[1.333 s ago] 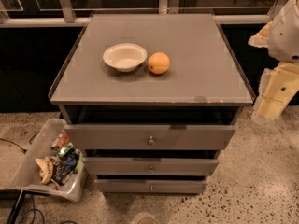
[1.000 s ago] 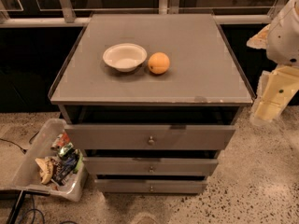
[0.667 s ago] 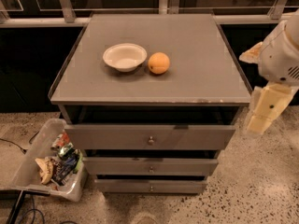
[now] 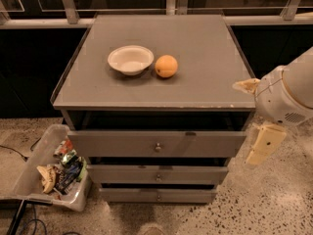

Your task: Open top drawer

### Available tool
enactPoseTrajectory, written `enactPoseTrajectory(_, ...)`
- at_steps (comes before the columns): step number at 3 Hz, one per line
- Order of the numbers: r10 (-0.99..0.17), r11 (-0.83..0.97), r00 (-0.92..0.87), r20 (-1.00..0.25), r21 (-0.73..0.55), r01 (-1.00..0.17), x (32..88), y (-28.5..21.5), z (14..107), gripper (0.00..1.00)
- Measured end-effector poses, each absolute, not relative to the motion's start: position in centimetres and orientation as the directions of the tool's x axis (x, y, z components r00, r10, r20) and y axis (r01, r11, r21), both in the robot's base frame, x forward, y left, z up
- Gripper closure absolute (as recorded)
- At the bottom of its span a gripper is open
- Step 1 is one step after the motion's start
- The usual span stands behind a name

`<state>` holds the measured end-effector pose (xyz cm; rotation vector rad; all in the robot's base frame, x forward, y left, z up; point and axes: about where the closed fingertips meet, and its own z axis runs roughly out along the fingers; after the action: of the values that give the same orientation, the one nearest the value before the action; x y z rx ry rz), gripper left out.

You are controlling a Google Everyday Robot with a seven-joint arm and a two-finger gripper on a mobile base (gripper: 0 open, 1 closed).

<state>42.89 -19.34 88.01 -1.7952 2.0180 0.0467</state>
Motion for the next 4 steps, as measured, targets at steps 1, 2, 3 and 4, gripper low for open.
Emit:
enactPoseTrajectory(1, -0.938, 0.158, -0.064, -0.34, -0.258, -0.953, 42.9, -19.3, 88.0, 0.0)
enactPoseTrajectory(2, -0.941, 0.151, -0.074, -0.33, -0.214, -0.965, 43.1, -18.3, 85.6, 0.0)
enactPoseTrajectory(3, -0.944, 0.138, -0.079, -0.322, -0.165, -0.977, 43.7, -16.9, 81.1, 0.0)
enactPoseTrajectory(4, -0.945, 0.127, -0.074, -0.318, -0.147, -0.981, 44.1, -15.7, 77.3, 0.0)
